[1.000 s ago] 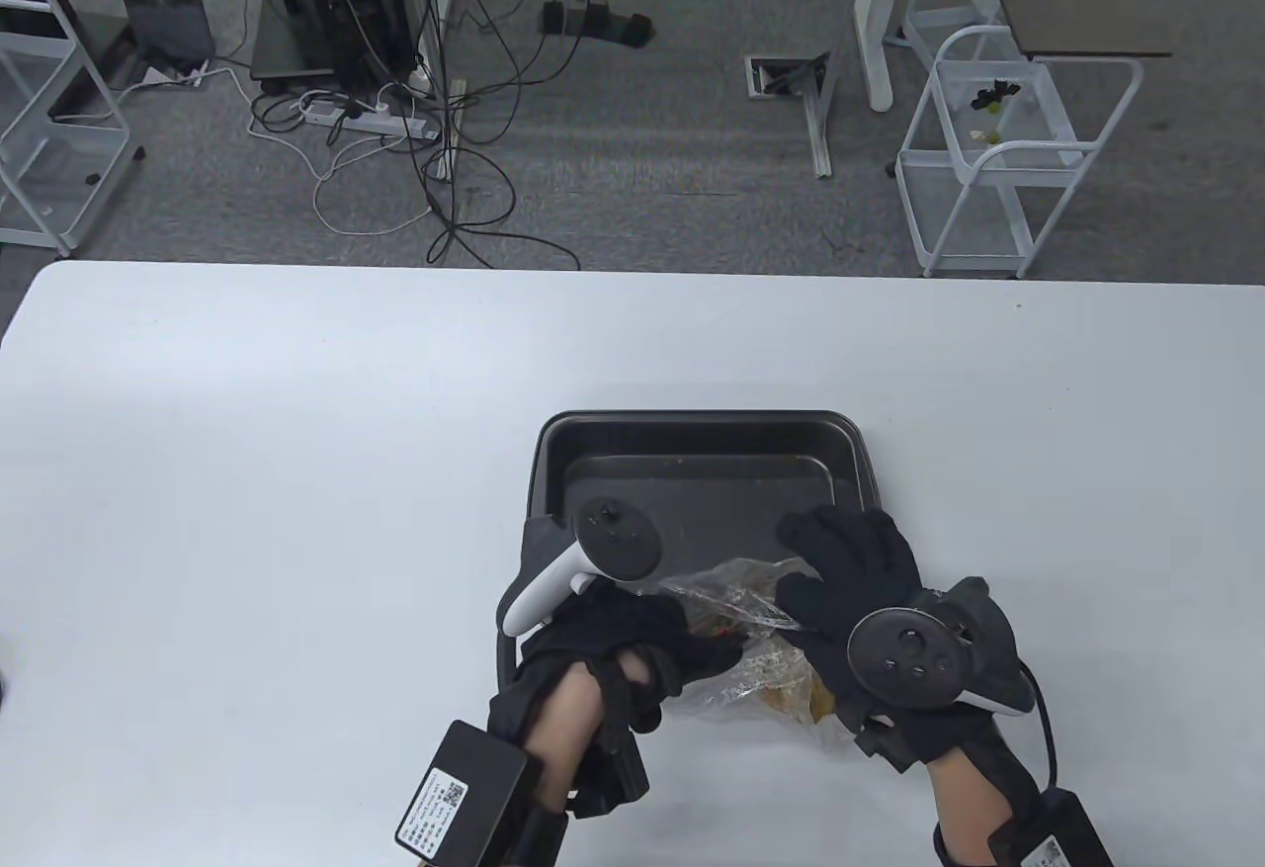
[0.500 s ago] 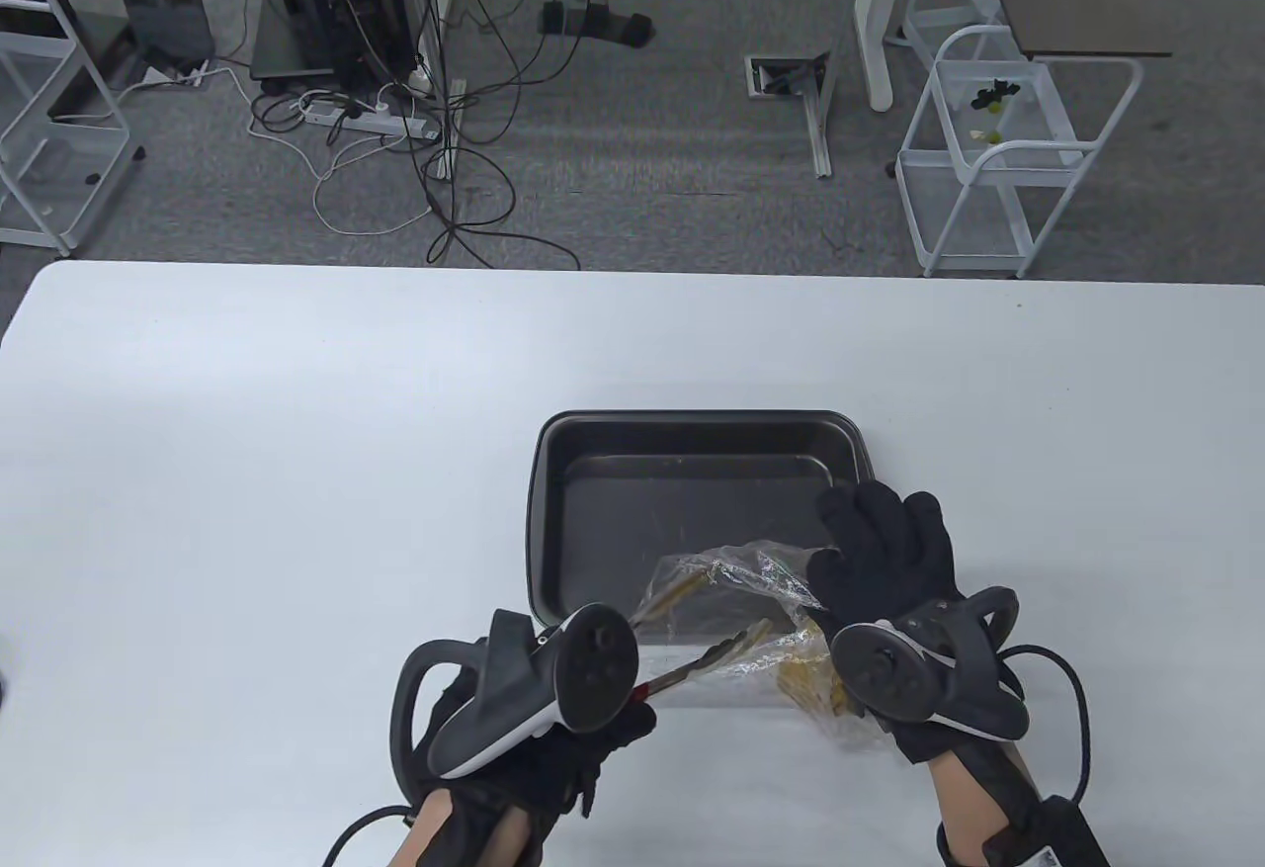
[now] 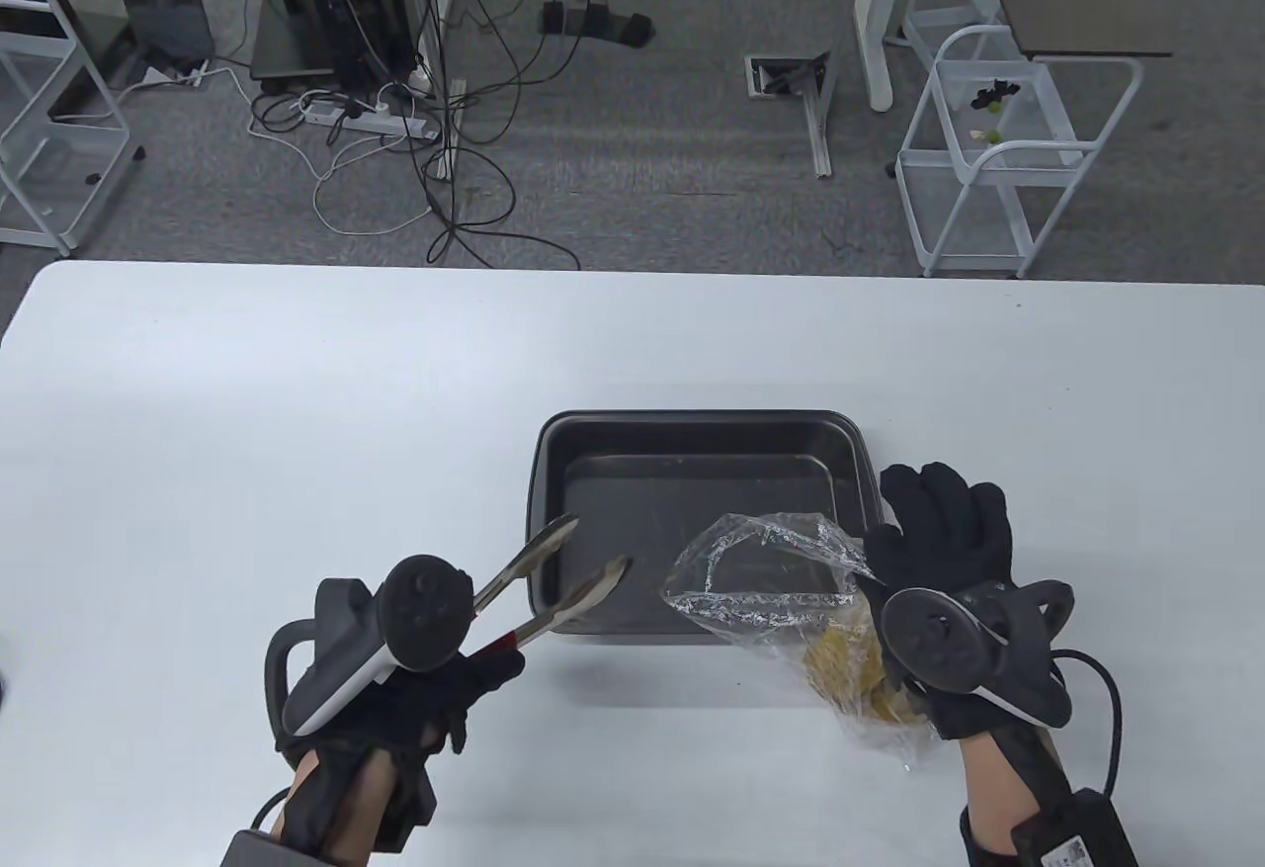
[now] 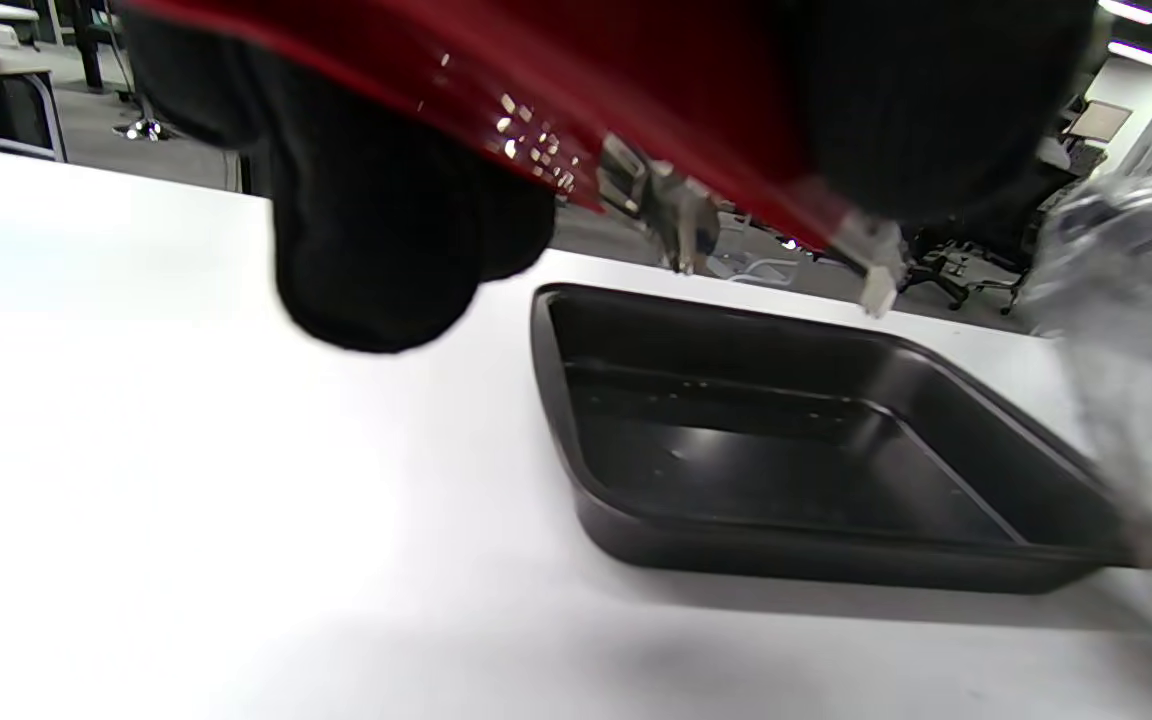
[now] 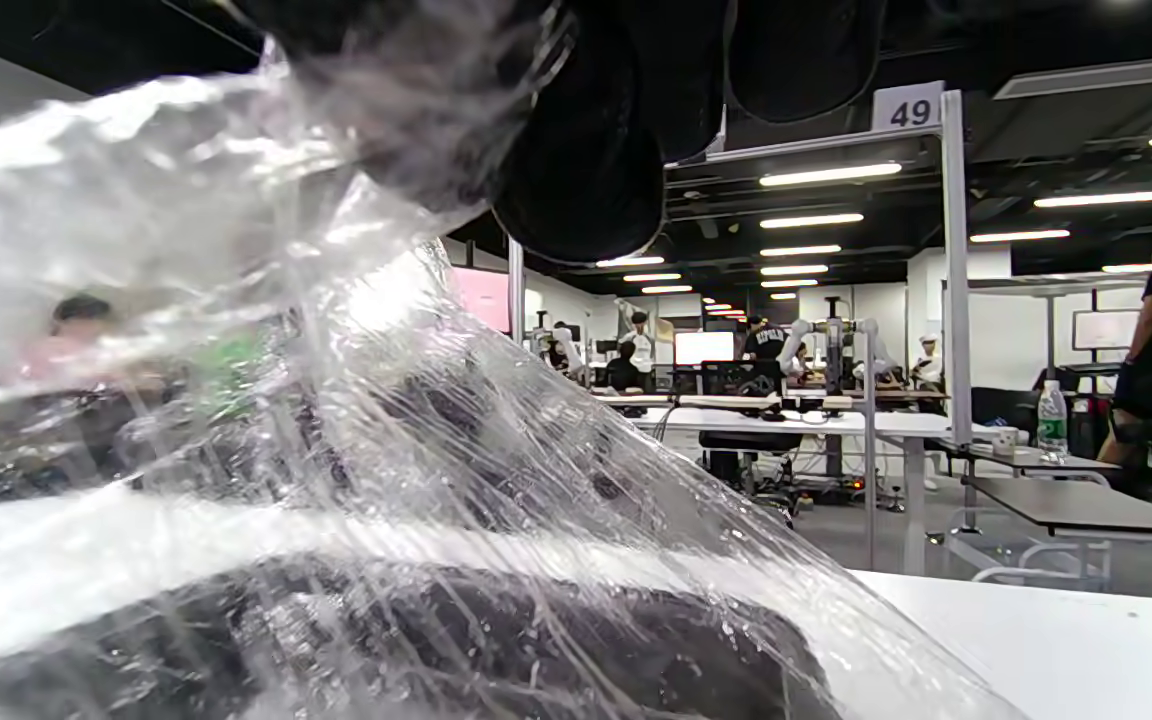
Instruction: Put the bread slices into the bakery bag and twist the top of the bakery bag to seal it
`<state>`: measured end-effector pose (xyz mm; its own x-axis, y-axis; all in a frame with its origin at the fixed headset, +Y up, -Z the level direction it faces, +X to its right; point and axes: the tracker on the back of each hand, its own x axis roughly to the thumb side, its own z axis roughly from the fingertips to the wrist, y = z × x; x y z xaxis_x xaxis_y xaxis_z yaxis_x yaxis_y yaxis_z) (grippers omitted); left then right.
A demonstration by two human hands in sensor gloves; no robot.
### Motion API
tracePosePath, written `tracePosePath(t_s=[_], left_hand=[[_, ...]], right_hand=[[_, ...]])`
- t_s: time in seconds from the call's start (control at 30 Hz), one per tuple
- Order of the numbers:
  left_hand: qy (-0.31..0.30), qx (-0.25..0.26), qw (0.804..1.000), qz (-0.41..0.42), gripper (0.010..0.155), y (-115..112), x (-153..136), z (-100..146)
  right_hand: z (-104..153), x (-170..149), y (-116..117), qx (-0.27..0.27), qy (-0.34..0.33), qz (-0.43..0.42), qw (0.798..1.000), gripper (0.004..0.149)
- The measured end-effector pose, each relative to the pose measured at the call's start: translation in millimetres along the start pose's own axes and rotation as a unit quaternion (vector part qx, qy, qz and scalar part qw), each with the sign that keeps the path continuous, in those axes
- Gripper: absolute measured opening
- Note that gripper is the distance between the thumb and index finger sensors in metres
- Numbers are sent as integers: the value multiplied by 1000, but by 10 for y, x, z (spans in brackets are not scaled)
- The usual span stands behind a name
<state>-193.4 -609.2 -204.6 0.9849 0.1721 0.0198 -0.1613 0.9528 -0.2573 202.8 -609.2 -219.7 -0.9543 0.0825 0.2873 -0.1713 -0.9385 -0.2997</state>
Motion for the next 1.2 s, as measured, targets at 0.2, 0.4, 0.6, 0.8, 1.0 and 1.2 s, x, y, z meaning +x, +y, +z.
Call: tracePosePath(t_s=[0.2, 0.4, 0.6, 0.8, 1.0, 1.2], left_hand=[[-4, 21, 999, -26, 86, 49, 41, -342], [-32, 34, 998, -34, 85, 151, 148, -669], [-125, -4, 990, -61, 86, 21, 310, -1037], [-142, -52, 987, -61, 87, -262, 380, -1438], [-113, -77, 988, -72, 85, -433, 235, -1824], [-108, -114, 982, -101, 85, -624, 142, -1965]], right_hand=[[14, -153, -34, -4, 22, -15, 1000, 45], [47, -254, -118, -14, 38, -28, 999, 45], [75, -293, -206, -24, 46, -36, 998, 45], [43, -323, -168, -21, 51, -34, 998, 45], [-2, -372, -17, 2, 65, -23, 998, 45], [-15, -388, 26, 7, 74, -16, 997, 46]])
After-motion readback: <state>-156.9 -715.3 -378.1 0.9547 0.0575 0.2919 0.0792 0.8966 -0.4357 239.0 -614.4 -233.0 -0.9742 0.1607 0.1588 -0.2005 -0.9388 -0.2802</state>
